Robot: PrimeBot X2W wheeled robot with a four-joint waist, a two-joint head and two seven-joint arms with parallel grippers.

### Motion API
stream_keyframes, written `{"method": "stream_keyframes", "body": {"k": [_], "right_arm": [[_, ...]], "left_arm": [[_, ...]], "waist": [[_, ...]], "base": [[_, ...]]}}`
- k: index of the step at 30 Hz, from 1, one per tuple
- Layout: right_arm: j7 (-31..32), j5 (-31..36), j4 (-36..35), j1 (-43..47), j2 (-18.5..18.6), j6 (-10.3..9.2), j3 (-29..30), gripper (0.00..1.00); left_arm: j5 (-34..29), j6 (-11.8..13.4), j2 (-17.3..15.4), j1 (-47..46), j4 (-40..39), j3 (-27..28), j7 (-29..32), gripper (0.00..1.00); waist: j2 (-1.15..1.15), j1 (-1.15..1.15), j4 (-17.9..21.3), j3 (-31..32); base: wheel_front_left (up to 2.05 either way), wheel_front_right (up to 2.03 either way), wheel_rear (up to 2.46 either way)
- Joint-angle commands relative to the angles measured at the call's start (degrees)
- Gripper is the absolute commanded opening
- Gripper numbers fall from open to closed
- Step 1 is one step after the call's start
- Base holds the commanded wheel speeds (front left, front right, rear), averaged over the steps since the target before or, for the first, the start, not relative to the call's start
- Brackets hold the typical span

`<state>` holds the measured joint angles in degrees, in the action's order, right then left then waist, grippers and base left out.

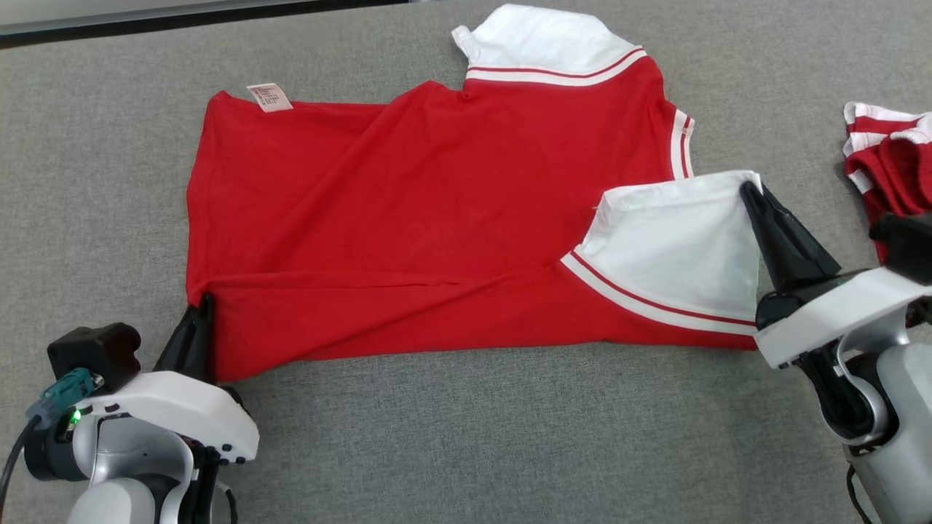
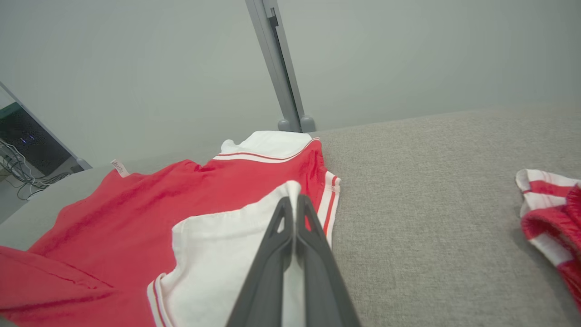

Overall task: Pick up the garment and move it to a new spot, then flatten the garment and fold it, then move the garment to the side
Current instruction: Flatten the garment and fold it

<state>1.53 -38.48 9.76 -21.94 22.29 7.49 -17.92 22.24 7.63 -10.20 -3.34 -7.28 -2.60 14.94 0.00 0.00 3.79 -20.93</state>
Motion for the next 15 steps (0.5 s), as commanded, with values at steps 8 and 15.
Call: {"method": "stream_keyframes", "body": {"k": [8,15], "right_arm": [[-11.99,-3.37,8.7,-7.7,1.83,0.0,-7.81,1.0],[-16.69,1.5,8.03,-5.3,1.99,0.0,-4.72,1.0]], "left_arm": [[0.88,0.81,0.63,-2.52,2.72,1.2,-2.83,1.0],[0.03,0.28,3.71,-0.45,2.19,0.82,-15.12,1.0]], "waist": [[0.0,0.0,-0.15,-2.11],[0.0,0.0,-0.57,0.52]], "base": [[0.0,0.0,0.0],[0.0,0.0,0.0]]}}
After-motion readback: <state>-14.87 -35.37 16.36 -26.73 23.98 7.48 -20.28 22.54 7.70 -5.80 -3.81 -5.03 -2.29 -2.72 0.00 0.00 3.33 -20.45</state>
